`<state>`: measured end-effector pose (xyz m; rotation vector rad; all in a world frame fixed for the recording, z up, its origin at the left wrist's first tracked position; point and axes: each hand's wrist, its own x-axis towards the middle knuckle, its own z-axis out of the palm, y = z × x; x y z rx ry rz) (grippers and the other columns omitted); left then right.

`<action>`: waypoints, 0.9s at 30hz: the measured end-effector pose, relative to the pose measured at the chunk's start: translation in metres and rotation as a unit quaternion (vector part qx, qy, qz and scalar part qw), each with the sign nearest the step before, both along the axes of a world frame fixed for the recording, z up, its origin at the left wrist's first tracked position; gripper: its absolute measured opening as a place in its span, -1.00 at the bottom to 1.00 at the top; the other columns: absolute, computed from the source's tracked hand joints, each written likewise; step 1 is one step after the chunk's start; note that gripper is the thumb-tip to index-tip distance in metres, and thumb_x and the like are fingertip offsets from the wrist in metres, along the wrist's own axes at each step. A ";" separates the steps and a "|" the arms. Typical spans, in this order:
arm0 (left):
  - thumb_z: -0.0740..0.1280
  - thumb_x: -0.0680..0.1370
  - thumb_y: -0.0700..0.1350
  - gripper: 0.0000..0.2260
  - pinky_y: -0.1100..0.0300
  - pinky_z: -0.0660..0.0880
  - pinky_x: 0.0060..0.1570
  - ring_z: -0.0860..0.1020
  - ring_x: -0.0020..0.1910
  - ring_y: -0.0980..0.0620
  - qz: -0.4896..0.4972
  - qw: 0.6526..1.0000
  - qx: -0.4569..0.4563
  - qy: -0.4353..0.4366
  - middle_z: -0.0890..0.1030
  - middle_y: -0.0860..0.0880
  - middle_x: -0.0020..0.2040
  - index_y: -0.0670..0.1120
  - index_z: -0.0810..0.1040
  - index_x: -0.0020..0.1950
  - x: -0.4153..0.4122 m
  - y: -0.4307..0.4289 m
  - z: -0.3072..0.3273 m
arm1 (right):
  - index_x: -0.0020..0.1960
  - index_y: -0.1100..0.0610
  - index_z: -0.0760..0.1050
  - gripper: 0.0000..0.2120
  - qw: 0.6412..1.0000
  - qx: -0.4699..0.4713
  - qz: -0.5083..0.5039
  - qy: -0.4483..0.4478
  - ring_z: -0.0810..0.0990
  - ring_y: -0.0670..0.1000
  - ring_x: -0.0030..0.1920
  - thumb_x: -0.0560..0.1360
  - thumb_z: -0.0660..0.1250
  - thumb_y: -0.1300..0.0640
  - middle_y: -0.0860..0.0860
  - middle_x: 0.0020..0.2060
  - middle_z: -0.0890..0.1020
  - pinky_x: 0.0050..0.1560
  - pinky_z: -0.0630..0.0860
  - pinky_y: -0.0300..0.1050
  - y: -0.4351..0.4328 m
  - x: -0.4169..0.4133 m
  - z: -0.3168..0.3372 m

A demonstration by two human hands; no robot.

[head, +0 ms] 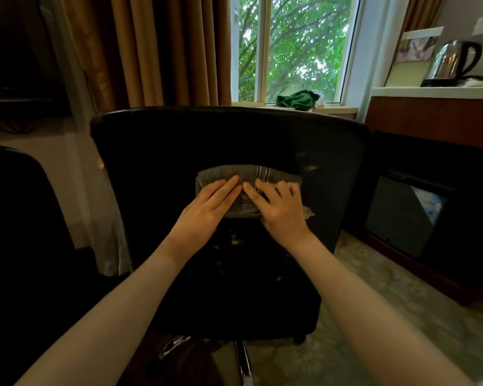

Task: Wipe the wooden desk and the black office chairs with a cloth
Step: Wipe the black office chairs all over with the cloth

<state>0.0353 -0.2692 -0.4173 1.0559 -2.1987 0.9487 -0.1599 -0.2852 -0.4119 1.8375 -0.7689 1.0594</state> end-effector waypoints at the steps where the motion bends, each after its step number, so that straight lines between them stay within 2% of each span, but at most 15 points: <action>1: 0.46 0.32 -0.38 -0.21 0.05 0.49 0.18 0.30 0.31 -0.11 -0.006 1.000 0.001 -0.002 0.20 -0.09 0.45 -0.15 0.16 0.46 0.000 -0.002 -0.006 | 0.18 0.19 0.58 -0.62 1.000 0.008 0.001 -0.005 0.37 0.09 -0.14 0.40 0.21 0.29 0.15 -0.01 0.64 -0.14 0.24 -0.02 0.000 0.001 -0.007; 5: 0.48 0.34 -0.32 -0.27 0.06 0.43 0.25 0.32 0.26 -0.10 -0.019 0.999 -0.007 -0.026 0.24 -0.10 0.41 -0.17 0.20 0.43 0.004 -0.008 -0.029 | 0.20 0.17 0.55 -0.60 0.998 0.053 0.002 -0.015 0.36 0.09 -0.15 0.39 0.19 0.26 0.14 -0.01 0.64 -0.14 0.22 -0.03 -0.001 0.002 -0.037; 7: 0.44 0.35 -0.20 -0.32 0.09 0.31 0.31 0.33 0.25 -0.08 -0.002 0.999 -0.018 -0.036 0.28 -0.10 0.40 -0.17 0.23 0.41 0.004 -0.006 -0.042 | 0.21 0.16 0.52 -0.59 0.997 0.075 -0.001 -0.013 0.36 0.08 -0.15 0.39 0.17 0.25 0.13 -0.01 0.64 -0.15 0.23 -0.03 0.001 0.003 -0.049; 9: 0.49 0.32 -0.04 -0.28 0.04 0.22 0.30 0.32 0.28 -0.08 0.023 0.999 -0.003 -0.027 0.38 -0.12 0.39 -0.17 0.26 0.39 -0.001 -0.003 -0.056 | 0.19 0.15 0.56 -0.57 0.993 0.111 0.002 -0.029 0.36 0.07 -0.14 0.36 0.16 0.24 0.11 -0.03 0.65 -0.15 0.24 -0.04 0.006 0.007 -0.057; 11: 0.57 0.22 0.01 -0.22 0.03 0.31 0.28 0.34 0.25 -0.08 0.046 0.999 0.014 -0.001 0.50 -0.14 0.31 -0.17 0.30 0.32 -0.010 -0.001 -0.061 | 0.16 0.12 0.60 -0.52 0.981 0.173 0.009 -0.083 0.35 0.04 -0.10 0.27 0.21 0.25 0.07 -0.05 0.63 -0.11 0.32 -0.05 0.012 0.013 -0.061; 13: 0.60 0.16 -0.10 -0.31 0.05 0.43 0.16 0.39 0.14 -0.06 0.033 0.999 -0.006 0.028 0.60 -0.12 0.16 -0.14 0.37 0.19 -0.017 -0.003 -0.055 | 0.21 0.10 0.57 -0.45 0.947 0.288 0.033 -0.139 0.33 0.01 -0.04 0.23 0.32 0.32 0.06 -0.03 0.60 -0.06 0.43 0.01 0.022 0.015 -0.053; 15: 0.61 0.12 -0.17 -0.37 0.10 0.47 0.02 0.50 0.03 -0.08 0.003 1.000 -0.020 0.016 0.65 -0.10 0.02 -0.12 0.38 0.08 -0.018 -0.002 -0.044 | 0.34 0.09 0.46 -0.42 0.909 0.395 0.048 -0.125 0.34 0.05 0.08 0.34 0.32 0.36 0.06 0.07 0.53 0.10 0.42 0.06 0.031 0.011 -0.044; 17: 0.62 0.08 -0.15 -0.35 0.15 0.56 -0.12 0.62 -0.08 -0.08 -0.011 1.000 -0.003 -0.009 0.65 -0.08 -0.05 -0.09 0.38 0.05 -0.017 0.004 -0.031 | 0.42 0.08 0.35 -0.44 0.899 0.428 0.030 -0.086 0.33 0.08 0.16 0.44 0.29 0.32 0.04 0.16 0.47 0.22 0.32 0.01 0.033 0.005 -0.036; 19: 0.62 0.06 -0.14 -0.33 0.16 0.58 -0.21 0.64 -0.14 -0.07 -0.013 1.000 0.023 -0.005 0.64 -0.06 -0.09 -0.08 0.37 0.06 -0.018 0.012 -0.014 | 0.39 0.12 0.40 -0.46 0.919 0.389 0.024 -0.062 0.36 0.09 0.12 0.42 0.33 0.29 0.06 0.13 0.49 0.14 0.39 0.08 0.039 0.001 -0.022; 20: 0.60 0.09 -0.16 -0.36 0.14 0.58 -0.21 0.63 -0.15 -0.09 -0.014 1.000 0.027 -0.002 0.63 -0.07 -0.09 -0.08 0.36 0.06 -0.020 0.015 -0.003 | 0.32 0.16 0.47 -0.48 0.936 0.343 0.030 -0.068 0.38 0.09 0.05 0.35 0.37 0.28 0.09 0.06 0.54 0.02 0.46 0.11 0.041 0.000 -0.015; 22: 0.44 0.28 -0.21 -0.55 0.06 0.60 -0.16 0.61 -0.11 -0.15 -0.035 0.999 0.012 0.004 0.62 -0.12 -0.03 -0.10 0.36 0.10 -0.028 0.022 0.025 | 0.19 0.19 0.56 -0.50 0.964 0.243 0.031 -0.100 0.36 0.07 -0.07 0.24 0.40 0.25 0.12 -0.06 0.59 -0.17 0.47 0.03 0.044 -0.006 -0.001; 24: 0.21 0.39 -0.21 -0.68 0.00 0.58 -0.09 0.58 -0.05 -0.22 -0.076 0.997 -0.009 0.021 0.60 -0.18 0.06 -0.15 0.42 0.14 -0.038 0.030 0.056 | 0.17 0.19 0.58 -0.55 0.985 0.139 0.002 -0.106 0.36 0.11 -0.10 0.28 0.36 0.22 0.14 -0.07 0.61 -0.17 0.35 -0.02 0.048 -0.016 0.021; 27: 0.20 0.40 -0.22 -0.68 -0.02 0.57 -0.06 0.57 -0.02 -0.24 -0.108 0.991 -0.076 0.034 0.59 -0.22 0.10 -0.20 0.48 0.13 -0.059 0.035 0.096 | 0.21 0.18 0.55 -0.59 0.994 0.007 -0.041 -0.098 0.38 0.13 -0.07 0.36 0.32 0.19 0.15 -0.01 0.62 -0.13 0.25 -0.03 0.053 -0.036 0.056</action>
